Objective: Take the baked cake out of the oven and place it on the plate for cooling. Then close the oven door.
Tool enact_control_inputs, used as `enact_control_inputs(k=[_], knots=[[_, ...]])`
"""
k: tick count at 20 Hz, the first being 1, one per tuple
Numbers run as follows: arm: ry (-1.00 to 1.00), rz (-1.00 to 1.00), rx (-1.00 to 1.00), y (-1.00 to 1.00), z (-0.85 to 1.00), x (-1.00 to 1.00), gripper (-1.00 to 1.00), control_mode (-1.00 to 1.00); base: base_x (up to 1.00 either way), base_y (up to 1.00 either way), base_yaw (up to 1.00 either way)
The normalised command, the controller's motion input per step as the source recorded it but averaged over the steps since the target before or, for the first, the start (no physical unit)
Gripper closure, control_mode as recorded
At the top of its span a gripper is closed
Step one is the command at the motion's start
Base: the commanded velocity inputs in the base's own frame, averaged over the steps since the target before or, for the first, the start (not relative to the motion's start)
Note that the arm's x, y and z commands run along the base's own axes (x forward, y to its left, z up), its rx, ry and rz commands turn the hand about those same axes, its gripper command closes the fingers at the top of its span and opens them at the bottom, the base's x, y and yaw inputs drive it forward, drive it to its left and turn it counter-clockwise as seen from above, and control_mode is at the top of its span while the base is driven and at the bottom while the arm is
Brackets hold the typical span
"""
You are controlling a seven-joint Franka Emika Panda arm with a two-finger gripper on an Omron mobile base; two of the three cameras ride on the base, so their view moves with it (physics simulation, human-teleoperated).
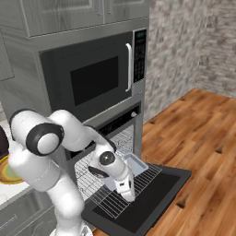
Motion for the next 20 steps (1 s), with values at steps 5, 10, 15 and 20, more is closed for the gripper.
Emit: enact_control_inputs(k=[5, 10, 15, 20], knots=[[0.37, 0.08, 0.33, 0.00, 1.00, 0.04, -1.00, -1.00, 0.00, 0.00, 0.00], [0.40, 0.07, 0.32, 0.00, 1.00, 0.00, -1.00, -1.00, 0.00, 0.00, 0.00], [0.45, 0.05, 0.34, 0.00, 1.00, 0.00, -1.00, -1.00, 0.00, 0.00, 0.00], [0.54, 0.05, 0.32, -0.02, 1.00, 0.00, -1.00, -1.00, 0.00, 0.00, 0.00]])
